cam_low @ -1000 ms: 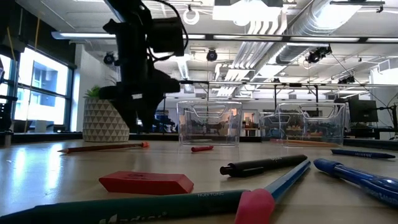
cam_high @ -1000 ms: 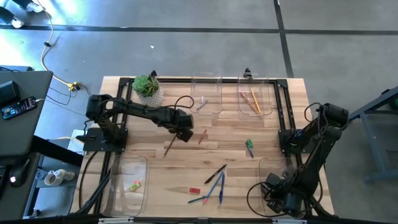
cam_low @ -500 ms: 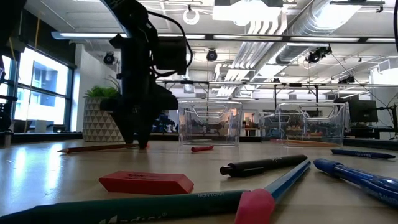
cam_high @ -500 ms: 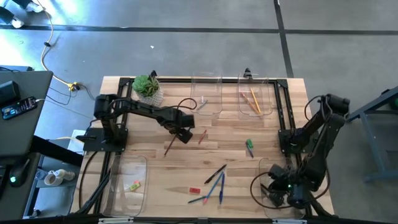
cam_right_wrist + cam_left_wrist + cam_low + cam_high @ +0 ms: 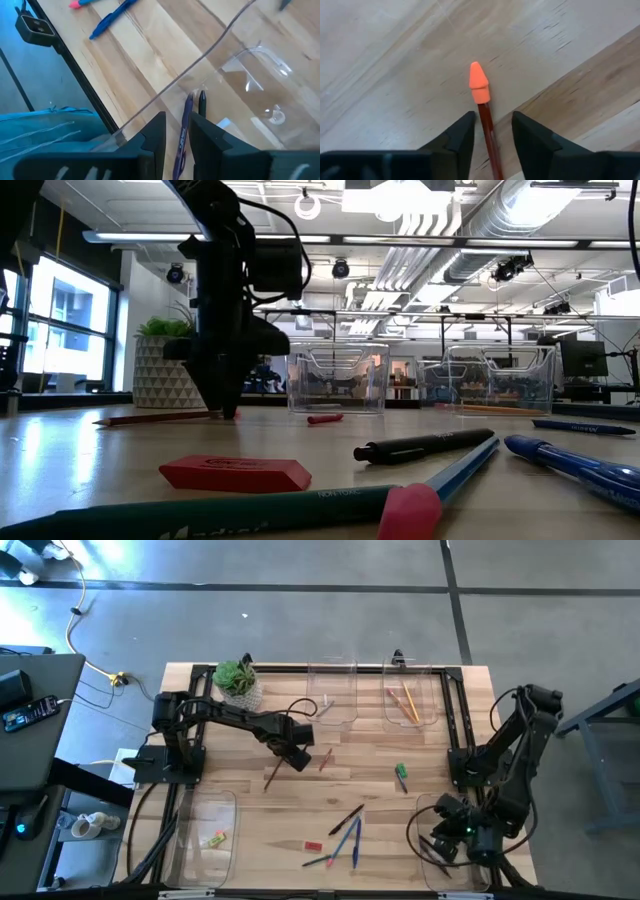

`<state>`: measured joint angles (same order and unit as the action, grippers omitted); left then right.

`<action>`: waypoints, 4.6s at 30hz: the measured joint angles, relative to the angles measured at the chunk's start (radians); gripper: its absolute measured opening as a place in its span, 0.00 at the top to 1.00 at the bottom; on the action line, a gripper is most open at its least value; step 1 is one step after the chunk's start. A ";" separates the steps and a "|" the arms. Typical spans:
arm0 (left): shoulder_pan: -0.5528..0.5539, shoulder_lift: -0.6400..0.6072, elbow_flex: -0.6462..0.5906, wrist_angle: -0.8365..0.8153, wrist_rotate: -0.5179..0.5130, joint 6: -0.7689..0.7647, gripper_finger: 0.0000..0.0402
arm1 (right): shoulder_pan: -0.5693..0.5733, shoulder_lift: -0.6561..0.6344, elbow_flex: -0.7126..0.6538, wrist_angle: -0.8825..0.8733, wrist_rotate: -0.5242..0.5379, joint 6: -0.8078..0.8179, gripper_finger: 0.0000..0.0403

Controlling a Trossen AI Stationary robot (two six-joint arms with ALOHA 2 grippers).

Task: Sort crayons/erasers/pens/pencils in bins
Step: Put the brown pencil into the top right transparent bin

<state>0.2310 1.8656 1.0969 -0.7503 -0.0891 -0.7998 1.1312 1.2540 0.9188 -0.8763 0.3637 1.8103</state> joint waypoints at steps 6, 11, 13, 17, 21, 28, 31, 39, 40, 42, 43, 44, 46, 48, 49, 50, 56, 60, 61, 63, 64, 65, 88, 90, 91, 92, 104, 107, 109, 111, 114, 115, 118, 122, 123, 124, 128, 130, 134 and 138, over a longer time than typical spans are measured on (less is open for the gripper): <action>0.000 0.001 0.000 0.002 0.002 0.000 0.83 | -0.029 -0.006 0.000 -0.013 0.001 -0.026 0.82; 0.000 0.002 -0.001 0.000 0.002 0.036 0.89 | -0.061 -0.006 0.000 -0.010 0.001 -0.052 0.82; 0.000 0.001 -0.001 0.000 0.003 0.052 0.91 | -0.072 -0.006 0.000 -0.002 0.001 -0.063 0.82; -0.004 -0.014 -0.004 0.001 0.017 0.080 0.95 | -0.083 -0.006 0.009 -0.004 0.001 -0.065 0.82; -0.003 -0.043 -0.010 -0.028 0.040 0.111 0.97 | -0.095 -0.006 0.038 -0.022 0.005 -0.085 0.82; -0.002 -0.096 -0.007 -0.007 0.120 0.169 0.97 | -0.141 -0.006 0.081 -0.040 0.008 -0.145 0.82; -0.002 -0.124 -0.006 0.003 0.151 0.188 0.97 | -0.164 -0.006 0.100 -0.040 0.020 -0.189 0.82; -0.002 -0.218 -0.005 0.113 0.230 0.209 0.97 | -0.225 -0.006 0.165 -0.041 0.130 -0.332 0.82; -0.002 -0.233 -0.005 0.132 0.238 0.210 0.97 | -0.232 -0.006 0.175 -0.041 0.142 -0.351 0.82; -0.002 -0.266 -0.005 0.154 0.239 0.210 0.97 | -0.245 -0.006 0.192 -0.040 0.167 -0.380 0.82; -0.002 -0.280 -0.004 0.171 0.239 0.210 0.97 | -0.252 -0.006 0.200 -0.040 0.177 -0.402 0.82; -0.002 -0.295 -0.004 0.185 0.239 0.210 0.97 | -0.258 -0.006 0.208 -0.042 0.187 -0.420 0.82; -0.002 -0.324 -0.004 0.206 0.239 0.211 0.97 | -0.276 -0.006 0.221 -0.040 0.203 -0.459 0.82; -0.002 -0.355 -0.004 0.252 0.238 0.220 0.97 | -0.296 -0.006 0.229 -0.042 0.215 -0.494 0.82; -0.002 -0.366 -0.004 0.272 0.238 0.220 0.97 | -0.306 -0.006 0.233 -0.043 0.224 -0.512 0.82; -0.002 -0.377 -0.004 0.293 0.238 0.221 0.97 | -0.317 -0.006 0.237 -0.044 0.235 -0.533 0.82; 0.001 -0.409 -0.004 0.435 0.238 0.239 0.97 | -0.392 -0.006 0.260 -0.076 0.293 -0.624 0.81; 0.010 -0.410 -0.004 0.523 0.237 0.254 0.97 | -0.450 -0.022 0.266 -0.085 0.295 -0.691 0.76; 0.014 -0.410 -0.004 0.543 0.238 0.254 0.97 | -0.466 -0.031 0.266 -0.085 0.295 -0.708 0.75; 0.022 -0.410 -0.004 0.587 0.246 0.254 0.97 | -0.494 -0.051 0.266 -0.085 0.296 -0.747 0.71; 0.027 -0.410 -0.004 0.608 0.253 0.254 0.97 | -0.508 -0.063 0.266 -0.085 0.296 -0.770 0.69; 0.032 -0.410 -0.004 0.632 0.263 0.254 0.97 | -0.524 -0.075 0.266 -0.085 0.297 -0.793 0.68; 0.086 -0.410 -0.003 1.073 0.298 0.397 0.97 | -1.021 -0.201 0.266 0.229 -0.026 -1.539 0.64; 0.086 -0.410 -0.003 1.090 0.297 0.413 0.97 | -1.065 -0.201 0.266 0.275 -0.079 -1.587 0.64; 0.086 -0.410 -0.003 1.098 0.296 0.420 0.97 | -1.087 -0.201 0.266 0.301 -0.105 -1.609 0.64; 0.086 -0.410 -0.003 1.105 0.295 0.429 0.97 | -1.106 -0.201 0.266 0.324 -0.131 -1.631 0.64; 0.095 -0.410 -0.003 1.161 0.286 0.489 0.97 | -1.260 -0.108 0.266 0.522 -0.361 -1.777 0.64; 0.103 -0.410 -0.003 1.162 0.286 0.490 0.97 | -1.276 -0.074 0.266 0.545 -0.409 -1.775 0.64; 0.110 -0.410 -0.003 1.163 0.286 0.490 0.97 | -1.282 -0.049 0.266 0.571 -0.429 -1.770 0.64; 0.111 -0.410 -0.003 1.165 0.286 0.490 0.97 | -1.288 -0.027 0.266 0.584 -0.447 -1.770 0.64; 0.112 -0.409 -0.003 1.166 0.283 0.497 0.97 | -1.295 0.009 0.266 0.618 -0.472 -1.770 0.64; 0.112 -0.409 -0.003 1.166 0.283 0.497 0.97 | -1.297 0.018 0.266 0.636 -0.476 -1.769 0.64; 0.115 -0.408 -0.003 1.166 0.284 0.500 0.97 | -1.305 0.042 0.266 0.665 -0.479 -1.766 0.64; 0.116 -0.408 -0.003 1.166 0.284 0.503 0.97 | -1.309 0.055 0.266 0.694 -0.491 -1.766 0.65; 0.116 -0.408 -0.003 1.166 0.283 0.506 0.97 | -1.309 0.055 0.266 0.701 -0.491 -1.767 0.65; 0.116 -0.408 -0.003 1.166 0.284 0.507 0.97 | -1.309 0.055 0.266 0.702 -0.492 -1.767 0.67; 0.116 -0.408 -0.003 1.165 0.284 0.512 0.97 | -1.318 0.055 0.266 0.703 -0.494 -1.764 0.79; 0.116 -0.408 -0.003 1.164 0.282 0.517 0.97 | -1.324 0.055 0.266 0.701 -0.501 -1.760 0.86; 0.116 -0.407 -0.003 1.162 0.284 0.530 0.97 | -1.328 0.055 0.266 0.700 -0.500 -1.755 0.97; 0.115 -0.407 -0.003 1.159 0.248 0.524 0.93 | -1.339 0.055 0.266 0.694 -0.497 -1.731 0.97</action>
<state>0.3462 1.4582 1.0943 0.4084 0.1588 -0.2753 -0.2079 1.3090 1.1851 -0.1818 -0.1330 0.0793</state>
